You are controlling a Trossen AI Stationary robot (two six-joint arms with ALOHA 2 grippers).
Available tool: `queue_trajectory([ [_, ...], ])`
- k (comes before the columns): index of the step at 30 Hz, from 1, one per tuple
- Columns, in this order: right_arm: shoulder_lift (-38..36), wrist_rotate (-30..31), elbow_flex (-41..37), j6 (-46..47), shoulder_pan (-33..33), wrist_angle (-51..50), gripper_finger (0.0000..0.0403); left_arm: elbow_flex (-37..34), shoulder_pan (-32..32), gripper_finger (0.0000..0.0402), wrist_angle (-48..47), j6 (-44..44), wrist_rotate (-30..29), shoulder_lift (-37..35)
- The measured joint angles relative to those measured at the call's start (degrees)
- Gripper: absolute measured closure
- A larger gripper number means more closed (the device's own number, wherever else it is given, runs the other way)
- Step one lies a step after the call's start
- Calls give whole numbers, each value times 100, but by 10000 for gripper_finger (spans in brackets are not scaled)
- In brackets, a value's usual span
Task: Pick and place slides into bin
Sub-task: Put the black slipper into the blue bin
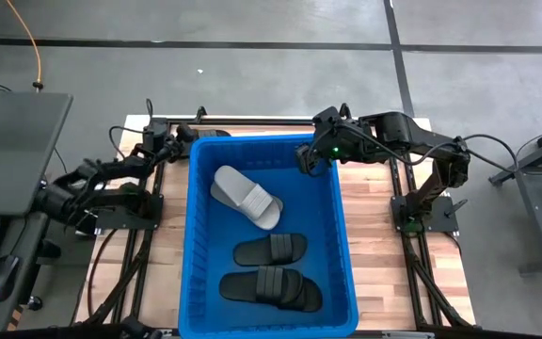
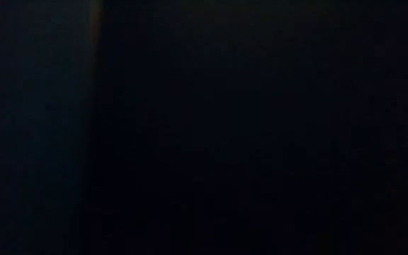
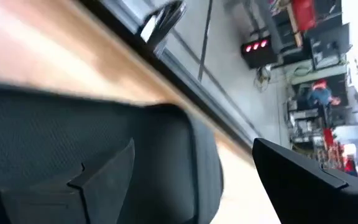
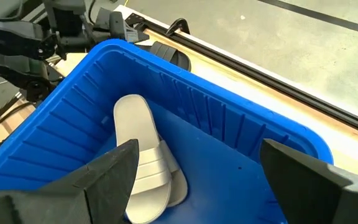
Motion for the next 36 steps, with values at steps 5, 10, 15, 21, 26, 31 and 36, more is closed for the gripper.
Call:
queue_trajectory([
  [5,0,-36,0,12,-58,9,82,-1,-301,85,650,-48,198,864],
  [10,0,-60,0,55,-58,75,82,5,-678,85,1247,-111,-73,1395],
  [15,0,-188,0,135,-56,151,82,2,-857,85,1494,-235,-185,1483],
  [21,71,-368,-4,204,-56,143,82,86,-856,85,1925,-271,-23,1483],
  [26,151,-396,-4,206,-56,200,82,239,-865,85,1727,-102,-287,1483],
  [31,192,-411,-2,203,-56,224,82,335,-1163,85,1544,-28,-700,1520],
  [36,205,-444,-4,356,-56,244,82,509,-1568,85,1869,-114,-894,1524],
])
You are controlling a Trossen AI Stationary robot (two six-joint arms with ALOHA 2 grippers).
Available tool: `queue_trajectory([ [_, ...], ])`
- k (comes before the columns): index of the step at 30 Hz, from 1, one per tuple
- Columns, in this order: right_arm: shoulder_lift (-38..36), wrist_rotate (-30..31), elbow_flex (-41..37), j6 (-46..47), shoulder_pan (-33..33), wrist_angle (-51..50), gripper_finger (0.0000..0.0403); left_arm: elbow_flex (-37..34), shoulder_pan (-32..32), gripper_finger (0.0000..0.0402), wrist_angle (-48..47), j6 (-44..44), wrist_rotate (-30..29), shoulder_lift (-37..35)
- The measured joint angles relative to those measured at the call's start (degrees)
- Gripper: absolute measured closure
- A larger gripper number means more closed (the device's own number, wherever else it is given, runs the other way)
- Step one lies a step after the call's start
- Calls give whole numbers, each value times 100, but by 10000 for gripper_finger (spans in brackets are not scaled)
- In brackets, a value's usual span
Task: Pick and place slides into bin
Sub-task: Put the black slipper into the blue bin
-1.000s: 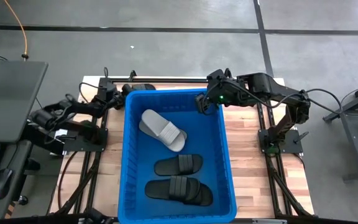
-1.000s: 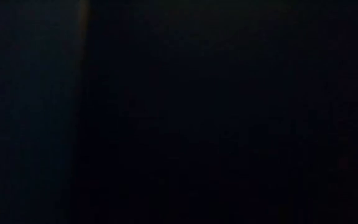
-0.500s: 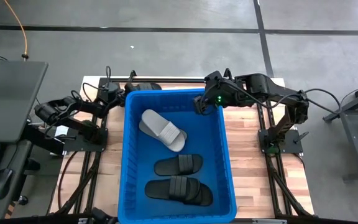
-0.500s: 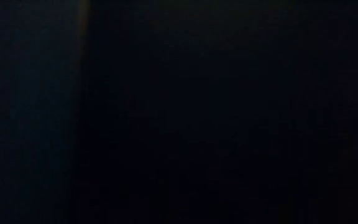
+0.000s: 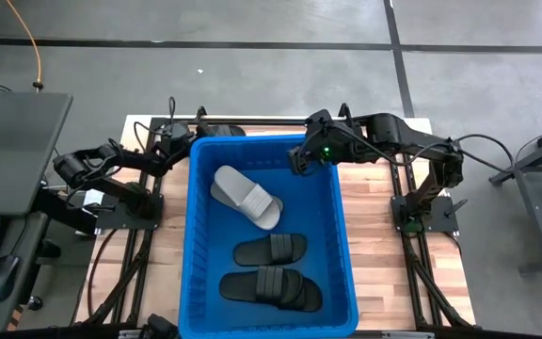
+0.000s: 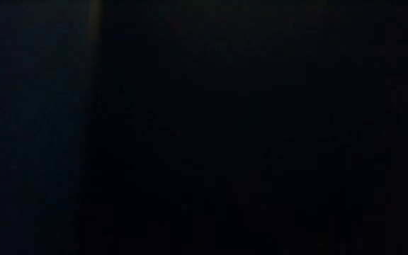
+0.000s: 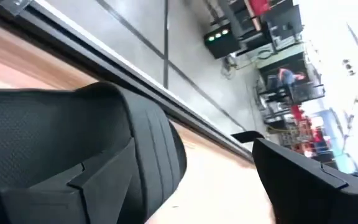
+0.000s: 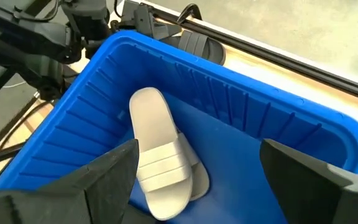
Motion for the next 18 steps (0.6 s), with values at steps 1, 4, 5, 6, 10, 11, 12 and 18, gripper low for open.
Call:
queue_trajectory([
  [1,0,2,0,7,0,17,82,66,-37,85,-132,7,-86,0],
  [4,0,-1,0,5,3,23,82,293,-118,85,-694,-71,-234,2],
  [5,0,-22,0,17,9,23,82,317,-119,85,-698,1,-262,2],
  [6,0,-29,1,51,18,23,82,317,-119,86,-694,113,-299,0],
  [10,0,-20,0,98,55,93,82,320,-115,114,-857,269,-328,0],
  [11,0,-22,0,92,55,93,82,320,-119,128,-924,325,-327,0],
  [12,0,-22,0,92,55,96,82,320,-119,145,-1000,404,-325,0],
  [18,0,-16,0,-9,52,241,82,320,-118,316,-973,735,-116,2],
])
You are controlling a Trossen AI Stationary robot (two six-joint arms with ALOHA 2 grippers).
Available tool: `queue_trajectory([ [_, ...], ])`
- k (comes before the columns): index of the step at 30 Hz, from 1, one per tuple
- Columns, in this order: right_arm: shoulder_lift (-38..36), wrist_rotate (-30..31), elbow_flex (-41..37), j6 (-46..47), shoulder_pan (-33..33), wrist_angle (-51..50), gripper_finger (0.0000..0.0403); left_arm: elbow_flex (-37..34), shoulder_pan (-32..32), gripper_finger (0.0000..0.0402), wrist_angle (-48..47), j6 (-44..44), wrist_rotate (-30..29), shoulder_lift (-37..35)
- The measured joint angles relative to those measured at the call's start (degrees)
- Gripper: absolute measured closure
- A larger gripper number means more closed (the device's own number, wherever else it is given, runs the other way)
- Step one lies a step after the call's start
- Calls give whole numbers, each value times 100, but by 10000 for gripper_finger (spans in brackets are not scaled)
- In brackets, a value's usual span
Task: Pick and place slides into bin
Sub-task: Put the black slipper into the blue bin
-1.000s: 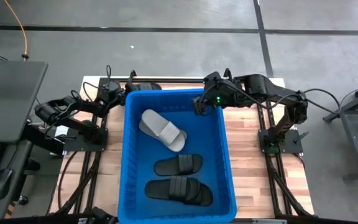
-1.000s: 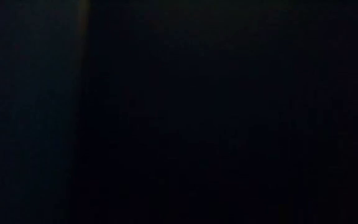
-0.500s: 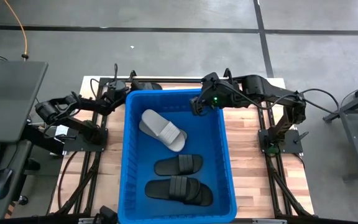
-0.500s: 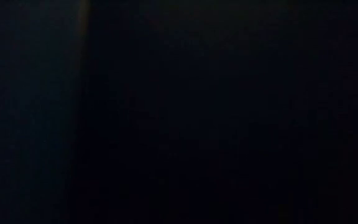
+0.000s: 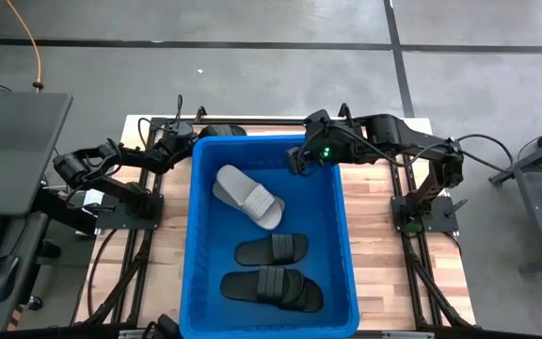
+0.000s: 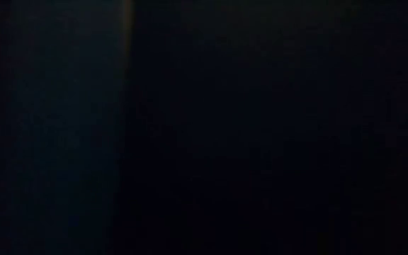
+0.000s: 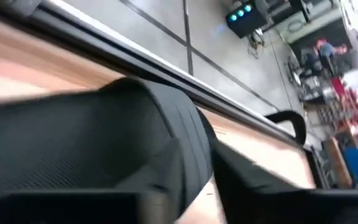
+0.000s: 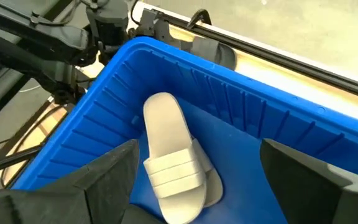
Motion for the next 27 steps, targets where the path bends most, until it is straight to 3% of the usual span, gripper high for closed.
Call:
queue_trajectory([
  [1,0,2,2,-35,0,38,82,-2,2,354,32,137,71,0],
  [3,0,3,0,-41,0,85,82,0,2,385,152,251,227,0],
  [27,-4,48,2,-343,0,118,82,24,199,401,38,1710,923,-68],
])
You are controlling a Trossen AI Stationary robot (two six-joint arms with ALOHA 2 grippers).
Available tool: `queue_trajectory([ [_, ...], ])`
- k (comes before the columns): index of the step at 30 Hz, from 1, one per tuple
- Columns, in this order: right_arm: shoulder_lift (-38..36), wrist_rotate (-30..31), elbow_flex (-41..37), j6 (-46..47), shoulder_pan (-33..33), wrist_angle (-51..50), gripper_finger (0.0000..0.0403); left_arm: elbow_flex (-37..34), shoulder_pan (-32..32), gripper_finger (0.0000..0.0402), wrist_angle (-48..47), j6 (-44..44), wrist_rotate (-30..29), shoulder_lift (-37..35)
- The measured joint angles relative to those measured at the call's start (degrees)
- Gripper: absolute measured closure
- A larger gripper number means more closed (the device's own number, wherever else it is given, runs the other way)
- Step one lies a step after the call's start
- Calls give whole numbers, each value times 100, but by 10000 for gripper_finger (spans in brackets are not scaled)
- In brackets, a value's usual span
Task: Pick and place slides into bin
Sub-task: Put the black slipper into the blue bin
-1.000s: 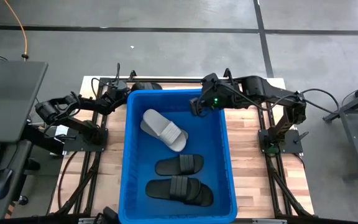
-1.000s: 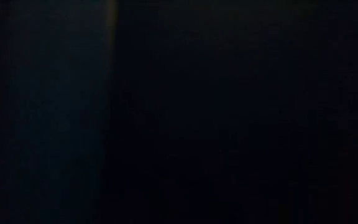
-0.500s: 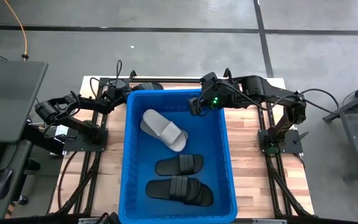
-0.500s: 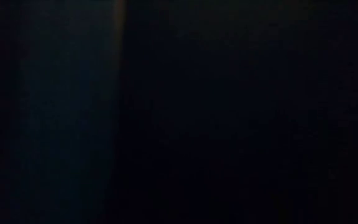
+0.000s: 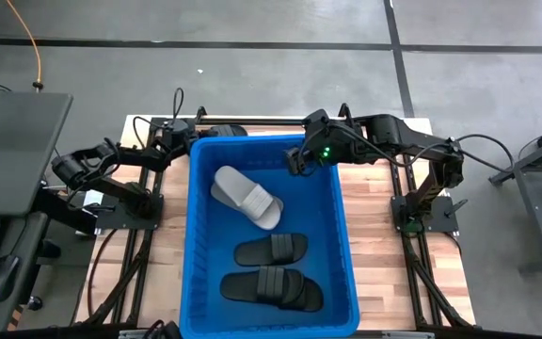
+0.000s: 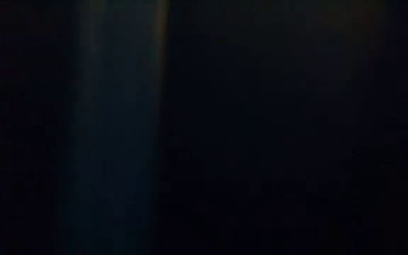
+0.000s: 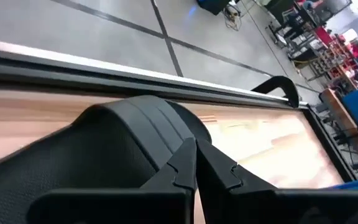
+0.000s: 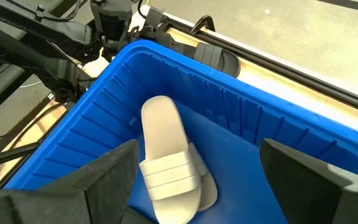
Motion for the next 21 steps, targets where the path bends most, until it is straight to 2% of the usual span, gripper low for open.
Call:
queue_trajectory([
  [6,0,-8,0,-2,0,-26,82,-14,-1,401,15,-142,-74,11],
  [9,0,13,0,-36,0,-26,82,-42,-21,399,26,-1209,25,26],
  [13,0,149,0,-220,0,10,82,-43,-23,389,260,-2056,-515,35],
  [18,0,186,0,-258,-9,41,82,-22,-23,367,266,-2747,-697,20],
  [21,0,192,0,-258,-15,42,82,-20,-6,352,285,-2755,-1018,20],
])
